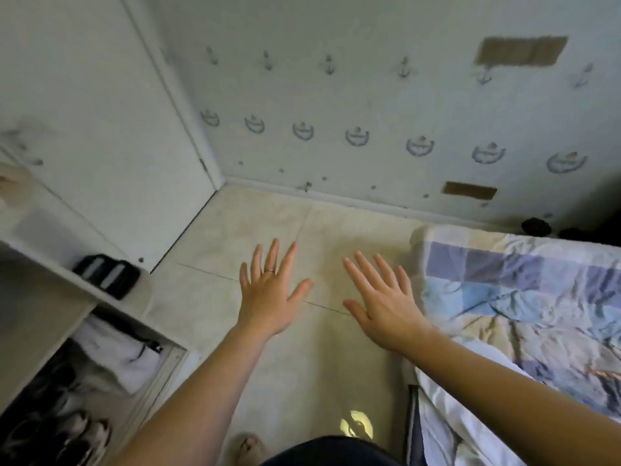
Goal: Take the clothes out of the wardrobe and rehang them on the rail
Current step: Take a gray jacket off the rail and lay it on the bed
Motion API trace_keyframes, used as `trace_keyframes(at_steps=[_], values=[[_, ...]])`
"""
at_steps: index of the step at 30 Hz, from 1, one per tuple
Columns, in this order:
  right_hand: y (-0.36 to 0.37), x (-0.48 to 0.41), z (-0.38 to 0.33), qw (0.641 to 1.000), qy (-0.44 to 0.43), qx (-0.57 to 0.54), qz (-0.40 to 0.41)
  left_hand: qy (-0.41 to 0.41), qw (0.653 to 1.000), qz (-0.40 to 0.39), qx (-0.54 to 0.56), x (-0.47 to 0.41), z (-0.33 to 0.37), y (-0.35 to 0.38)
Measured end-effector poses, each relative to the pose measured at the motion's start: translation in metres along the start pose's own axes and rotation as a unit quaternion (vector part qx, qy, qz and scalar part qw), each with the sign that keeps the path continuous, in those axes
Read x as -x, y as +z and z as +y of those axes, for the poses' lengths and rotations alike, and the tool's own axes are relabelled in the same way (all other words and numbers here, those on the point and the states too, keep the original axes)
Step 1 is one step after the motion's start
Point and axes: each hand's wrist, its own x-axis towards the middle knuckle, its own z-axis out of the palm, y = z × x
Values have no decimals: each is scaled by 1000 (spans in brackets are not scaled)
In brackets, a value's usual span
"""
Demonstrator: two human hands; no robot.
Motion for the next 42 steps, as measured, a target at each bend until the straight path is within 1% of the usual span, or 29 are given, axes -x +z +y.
trace_keyframes(at_steps=[4,9,15,21,23,29,33,35,38,42], values=[[-14,-50,-94,993,-114,9,18,-82,993,83,2,32,-91,-60],[-34,-98,-236,973,-223,14,57,-156,971,175,-34,77,-196,-147],[-73,-149,-409,929,-337,4,152,-196,928,312,-66,135,-308,-263],[-125,-189,-563,877,-415,-5,245,-220,884,399,-108,184,-388,-377],[-143,-195,-592,862,-433,-13,262,-212,878,413,-115,189,-403,-403],[-216,-218,-700,816,-483,-57,312,-204,844,474,-146,201,-456,-504],[-262,-243,-758,788,-499,-61,354,-223,824,504,-130,195,-487,-565],[-287,-258,-784,778,-505,-75,367,-241,813,514,-134,190,-501,-592],[-325,-284,-824,765,-502,-78,397,-262,806,513,-134,180,-520,-628],[-372,-314,-877,755,-497,-96,417,-278,793,532,-102,162,-544,-670]])
